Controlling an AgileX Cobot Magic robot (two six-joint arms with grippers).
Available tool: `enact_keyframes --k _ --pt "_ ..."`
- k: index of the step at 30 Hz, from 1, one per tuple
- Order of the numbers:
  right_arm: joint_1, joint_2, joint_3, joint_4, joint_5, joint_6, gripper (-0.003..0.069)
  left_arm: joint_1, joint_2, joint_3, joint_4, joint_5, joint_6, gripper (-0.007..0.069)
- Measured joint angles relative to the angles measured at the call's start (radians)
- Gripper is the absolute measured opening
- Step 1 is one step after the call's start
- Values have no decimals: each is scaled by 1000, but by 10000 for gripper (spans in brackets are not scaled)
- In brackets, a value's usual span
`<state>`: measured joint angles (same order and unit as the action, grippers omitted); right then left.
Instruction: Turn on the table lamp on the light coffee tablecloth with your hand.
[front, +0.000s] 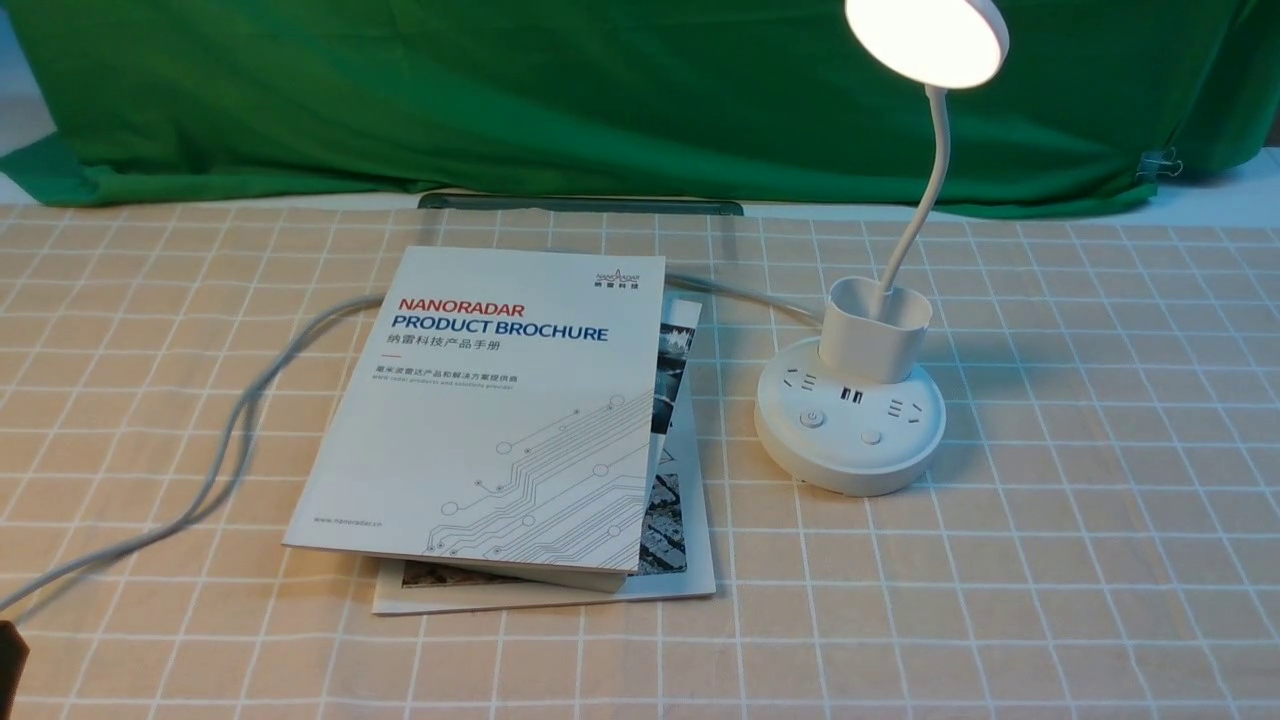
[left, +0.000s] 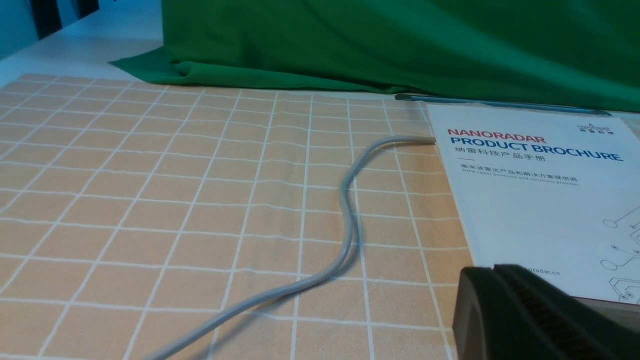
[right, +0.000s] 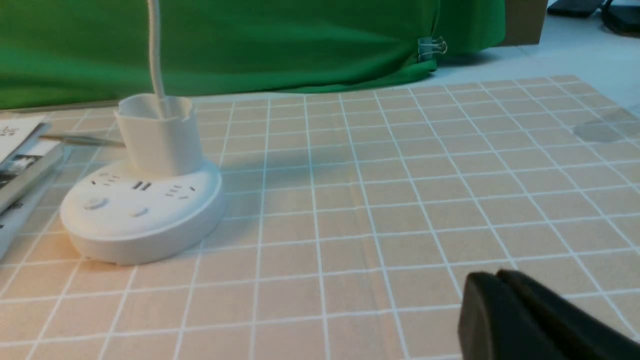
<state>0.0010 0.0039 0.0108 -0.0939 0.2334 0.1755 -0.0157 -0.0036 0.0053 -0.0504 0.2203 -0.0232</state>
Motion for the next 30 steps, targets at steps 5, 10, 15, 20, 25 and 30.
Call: enact_keyframes --k 5,10,15,20,25,30 --pt "0 0 0 3 1 -2 36 0 0 0 0 0 0 21" --pt "0 0 0 3 1 -7 41 0 0 0 0 0 0 21" --pt "0 0 0 3 1 -9 55 0 0 0 0 0 0 21" --pt "0 0 0 3 1 -9 67 0 0 0 0 0 0 21" --pt "0 0 0 3 2 -9 76 0 0 0 0 0 0 21" --pt "0 0 0 3 3 -9 87 0 0 0 0 0 0 21"
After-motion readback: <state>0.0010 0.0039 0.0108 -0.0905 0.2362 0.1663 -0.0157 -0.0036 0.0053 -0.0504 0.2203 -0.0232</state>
